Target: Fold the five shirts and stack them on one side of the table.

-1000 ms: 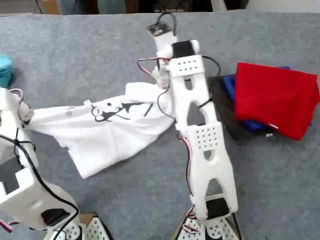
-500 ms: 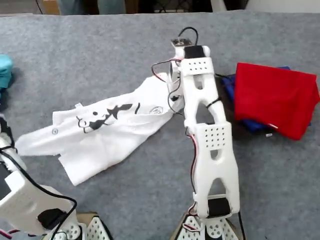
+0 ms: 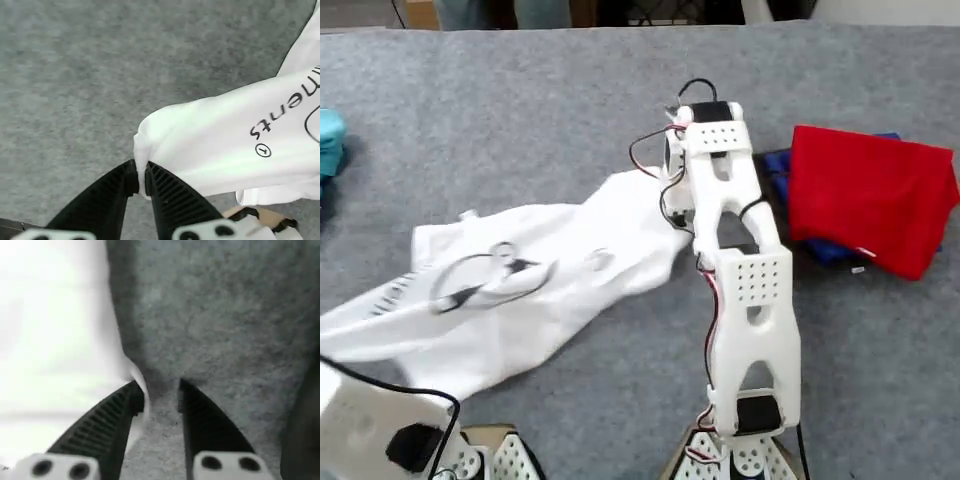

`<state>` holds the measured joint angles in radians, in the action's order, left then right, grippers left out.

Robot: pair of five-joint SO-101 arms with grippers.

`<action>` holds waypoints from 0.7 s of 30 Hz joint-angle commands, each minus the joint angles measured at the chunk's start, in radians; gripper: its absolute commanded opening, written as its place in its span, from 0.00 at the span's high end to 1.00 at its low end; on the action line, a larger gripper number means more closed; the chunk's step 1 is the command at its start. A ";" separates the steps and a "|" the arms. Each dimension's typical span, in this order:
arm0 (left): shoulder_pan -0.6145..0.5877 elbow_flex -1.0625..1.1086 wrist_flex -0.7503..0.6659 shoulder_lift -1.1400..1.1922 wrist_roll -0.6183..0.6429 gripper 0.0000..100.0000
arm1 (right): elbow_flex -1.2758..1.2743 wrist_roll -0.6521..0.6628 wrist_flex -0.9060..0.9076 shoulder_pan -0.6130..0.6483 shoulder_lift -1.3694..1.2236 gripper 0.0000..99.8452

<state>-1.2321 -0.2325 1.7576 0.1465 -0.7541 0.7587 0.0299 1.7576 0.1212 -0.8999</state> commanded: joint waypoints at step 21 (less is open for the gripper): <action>-0.274 -0.248 0.003 -0.012 -0.393 0.97 | 0.513 -0.110 -0.315 0.288 -0.252 0.72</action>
<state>-1.4991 -0.4335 1.7607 0.1465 -1.1377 1.1715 -0.0499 1.4768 0.3836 -1.1162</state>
